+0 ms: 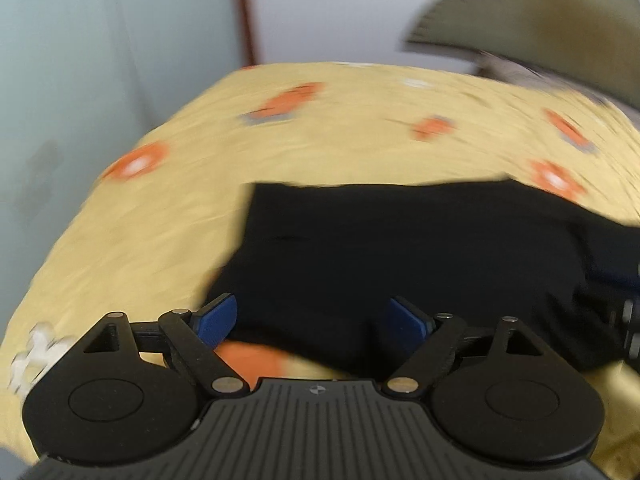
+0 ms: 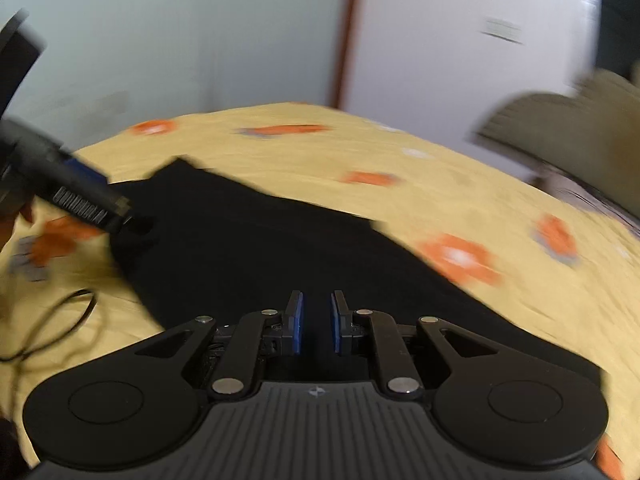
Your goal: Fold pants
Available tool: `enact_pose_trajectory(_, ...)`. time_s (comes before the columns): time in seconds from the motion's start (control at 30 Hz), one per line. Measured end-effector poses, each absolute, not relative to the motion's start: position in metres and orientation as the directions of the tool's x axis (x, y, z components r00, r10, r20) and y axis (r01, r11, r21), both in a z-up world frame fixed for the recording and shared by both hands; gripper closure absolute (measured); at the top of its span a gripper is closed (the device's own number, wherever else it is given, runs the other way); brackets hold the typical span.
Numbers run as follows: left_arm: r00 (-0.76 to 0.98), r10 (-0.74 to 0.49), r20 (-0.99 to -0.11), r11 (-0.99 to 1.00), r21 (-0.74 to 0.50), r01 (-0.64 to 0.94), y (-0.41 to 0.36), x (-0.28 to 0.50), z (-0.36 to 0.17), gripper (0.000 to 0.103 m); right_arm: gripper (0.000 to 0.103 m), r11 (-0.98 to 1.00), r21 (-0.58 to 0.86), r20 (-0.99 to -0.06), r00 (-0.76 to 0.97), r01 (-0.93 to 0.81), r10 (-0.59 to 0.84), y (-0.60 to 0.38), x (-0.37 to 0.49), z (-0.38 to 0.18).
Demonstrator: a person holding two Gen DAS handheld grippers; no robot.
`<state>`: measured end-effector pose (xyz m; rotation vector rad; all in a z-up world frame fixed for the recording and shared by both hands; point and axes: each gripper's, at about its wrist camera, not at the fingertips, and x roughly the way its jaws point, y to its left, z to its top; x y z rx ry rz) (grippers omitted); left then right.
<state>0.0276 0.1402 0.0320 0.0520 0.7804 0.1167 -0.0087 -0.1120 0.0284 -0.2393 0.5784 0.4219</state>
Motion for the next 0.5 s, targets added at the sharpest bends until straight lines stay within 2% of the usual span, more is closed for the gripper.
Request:
enact_pose_trajectory(0.03, 0.702, 0.142, -0.698, 0.989, 0.073, -0.127, 0.155, 0.027, 0.033, 0.016, 0.073, 0.871, -0.117, -0.572, 0.749, -0.477, 0.333, -0.098, -0.008, 0.028)
enact_pose_trajectory(0.07, 0.697, 0.156, -0.699, 0.985, 0.056, -0.165, 0.168, 0.026, 0.034, 0.016, 0.054, 0.852, -0.144, -0.569, 0.746, -0.504, 0.345, -0.082, -0.008, 0.026)
enact_pose_trajectory(0.13, 0.684, 0.167, -0.71, 0.974, 0.011, -0.227, 0.192, 0.025, 0.035, 0.015, 0.035, 0.811, -0.218, -0.544, 0.758, -0.542, 0.36, -0.054, -0.011, 0.025)
enact_pose_trajectory(0.23, 0.641, 0.106, -0.761, 0.964, -0.081, -0.255, 0.225, 0.026, 0.036, 0.013, 0.035, 0.741, -0.33, -0.5, 0.774, -0.585, 0.389, -0.019, -0.018, 0.028)
enact_pose_trajectory(0.33, 0.619, -0.016, -0.786, 0.937, -0.228, -0.266, 0.249, 0.028, 0.034, 0.013, 0.035, 0.694, -0.36, -0.487, 0.76, -0.624, 0.431, 0.003, -0.006, 0.027)
enact_pose_trajectory(0.5, 0.624, -0.297, -0.723, 0.758, -0.576, -0.307, 0.284, 0.028, 0.013, 0.013, 0.035, 0.585, -0.445, -0.531, 0.726, -0.678, 0.437, 0.042, -0.001, 0.007)
